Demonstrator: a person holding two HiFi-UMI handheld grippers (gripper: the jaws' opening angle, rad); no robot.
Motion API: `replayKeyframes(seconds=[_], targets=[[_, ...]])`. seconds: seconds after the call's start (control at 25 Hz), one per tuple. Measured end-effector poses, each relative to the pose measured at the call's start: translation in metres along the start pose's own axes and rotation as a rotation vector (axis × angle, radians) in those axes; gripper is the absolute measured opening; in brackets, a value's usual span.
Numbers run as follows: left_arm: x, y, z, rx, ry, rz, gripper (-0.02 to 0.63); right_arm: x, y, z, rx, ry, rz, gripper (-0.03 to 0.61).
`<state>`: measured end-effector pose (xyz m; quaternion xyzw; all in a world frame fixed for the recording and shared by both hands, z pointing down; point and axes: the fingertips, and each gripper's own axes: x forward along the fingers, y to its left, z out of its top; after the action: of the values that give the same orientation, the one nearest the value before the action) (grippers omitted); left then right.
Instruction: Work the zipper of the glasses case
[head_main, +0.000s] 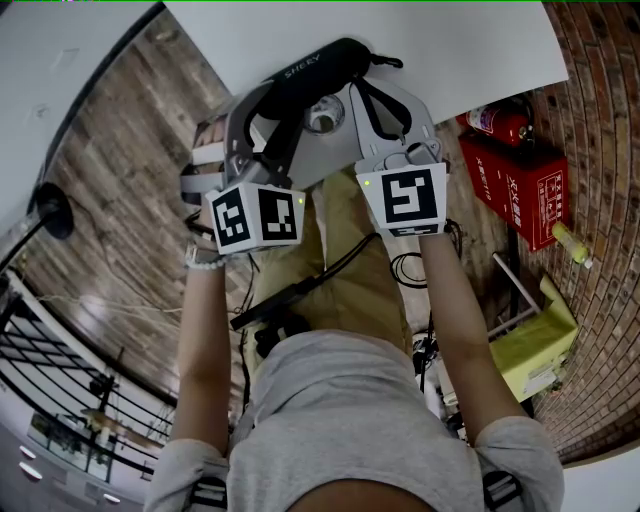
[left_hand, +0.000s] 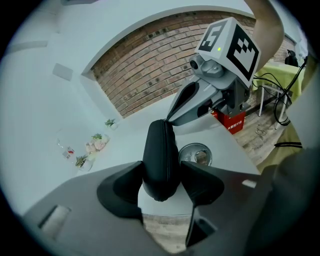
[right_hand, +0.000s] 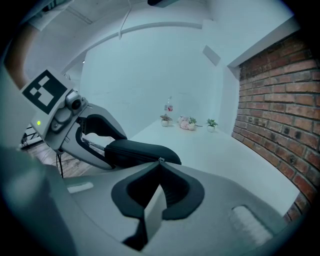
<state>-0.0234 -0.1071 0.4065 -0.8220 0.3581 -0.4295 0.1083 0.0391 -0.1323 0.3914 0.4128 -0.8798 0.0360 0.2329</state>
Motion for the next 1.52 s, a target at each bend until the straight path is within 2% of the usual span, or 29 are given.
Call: replayKeyframes(seconds=[0.68, 0.92, 1.24, 1.52], targets=[[0.002, 0.0, 0.0, 0.012, 0.022, 0.006, 0.253, -0.002, 0.024, 0.005, -0.003, 0.001, 0.089, 0.002], [0.003, -0.001, 0.001, 0.014, 0.024, 0.006, 0.253, -0.002, 0.037, 0.007, -0.047, 0.016, 0.146, 0.002], [0.004, -0.001, 0.001, 0.015, 0.029, 0.008, 0.253, -0.001, 0.051, 0.008, -0.044, 0.008, 0.187, 0.002], [0.005, -0.001, 0.0, 0.014, 0.028, 0.01, 0.253, 0.001, 0.062, 0.005, -0.106, 0.04, 0.205, 0.003]])
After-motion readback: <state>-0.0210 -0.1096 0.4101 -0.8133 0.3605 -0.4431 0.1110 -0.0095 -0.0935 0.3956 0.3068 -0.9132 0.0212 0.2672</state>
